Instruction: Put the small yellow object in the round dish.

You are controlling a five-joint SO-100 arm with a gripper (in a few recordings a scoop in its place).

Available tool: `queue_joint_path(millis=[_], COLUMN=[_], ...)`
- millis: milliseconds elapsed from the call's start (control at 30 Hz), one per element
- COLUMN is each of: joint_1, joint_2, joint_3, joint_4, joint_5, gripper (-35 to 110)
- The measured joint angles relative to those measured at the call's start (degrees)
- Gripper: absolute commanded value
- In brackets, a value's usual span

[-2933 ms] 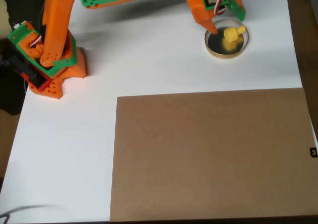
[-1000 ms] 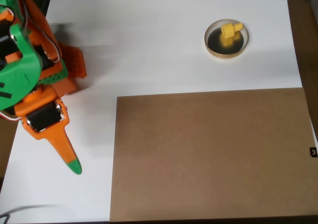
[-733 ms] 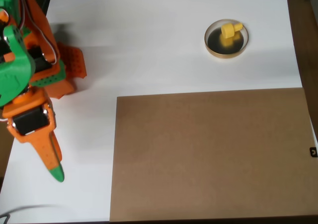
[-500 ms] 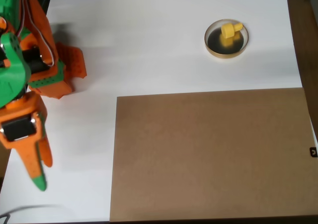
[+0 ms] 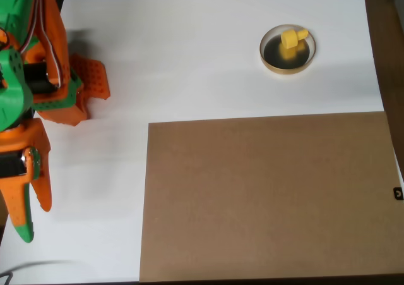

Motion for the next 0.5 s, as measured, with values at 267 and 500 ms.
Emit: queue_joint_path(millis=[267, 500], joint_1=[0.88, 1.76], joint_2=[4.75, 9.76], joint_3=[2.2, 7.91], joint_4=[0.88, 0.7], joint_5=[0.53, 0.53], gripper=[24, 22])
